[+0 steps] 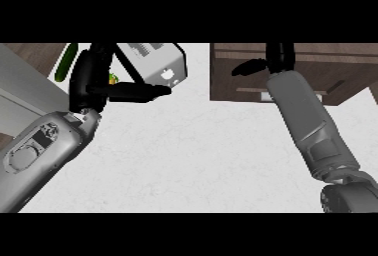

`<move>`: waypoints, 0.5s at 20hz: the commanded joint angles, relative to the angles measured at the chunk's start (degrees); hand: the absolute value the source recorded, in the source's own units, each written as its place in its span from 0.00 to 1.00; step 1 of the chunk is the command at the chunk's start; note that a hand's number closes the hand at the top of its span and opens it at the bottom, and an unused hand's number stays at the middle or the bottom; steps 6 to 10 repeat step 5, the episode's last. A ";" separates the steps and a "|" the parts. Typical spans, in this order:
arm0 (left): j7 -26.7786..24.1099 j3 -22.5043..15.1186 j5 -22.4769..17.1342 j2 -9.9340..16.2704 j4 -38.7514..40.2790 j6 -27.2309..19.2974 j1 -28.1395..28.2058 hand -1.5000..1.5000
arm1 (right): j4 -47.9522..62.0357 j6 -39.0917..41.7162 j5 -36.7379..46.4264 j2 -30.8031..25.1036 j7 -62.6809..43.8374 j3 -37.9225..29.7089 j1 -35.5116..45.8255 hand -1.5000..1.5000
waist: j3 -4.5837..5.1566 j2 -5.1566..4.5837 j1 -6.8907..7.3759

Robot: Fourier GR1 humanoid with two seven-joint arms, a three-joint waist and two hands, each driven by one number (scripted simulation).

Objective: Pick up the can, place it into the drawer and close the drawer

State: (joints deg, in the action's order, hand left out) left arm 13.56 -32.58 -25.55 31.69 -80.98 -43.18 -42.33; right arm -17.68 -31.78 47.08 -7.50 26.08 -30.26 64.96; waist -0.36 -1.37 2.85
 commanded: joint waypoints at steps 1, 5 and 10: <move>-0.84 -0.04 0.86 -0.30 -1.35 -0.98 3.29 0.00 | -1.64 5.09 -8.38 0.70 0.44 -6.28 4.21 0.00 | 0.24 0.76 0.04; -1.23 3.21 -0.31 2.97 -4.53 2.53 5.89 0.00 | -0.52 4.47 -9.39 1.66 2.23 -6.71 3.97 0.00 | 0.31 0.70 0.15; -1.23 3.21 -0.31 2.97 -4.53 2.53 5.89 0.00 | -0.52 4.47 -9.39 1.66 2.23 -6.71 3.97 0.00 | 0.31 0.70 0.15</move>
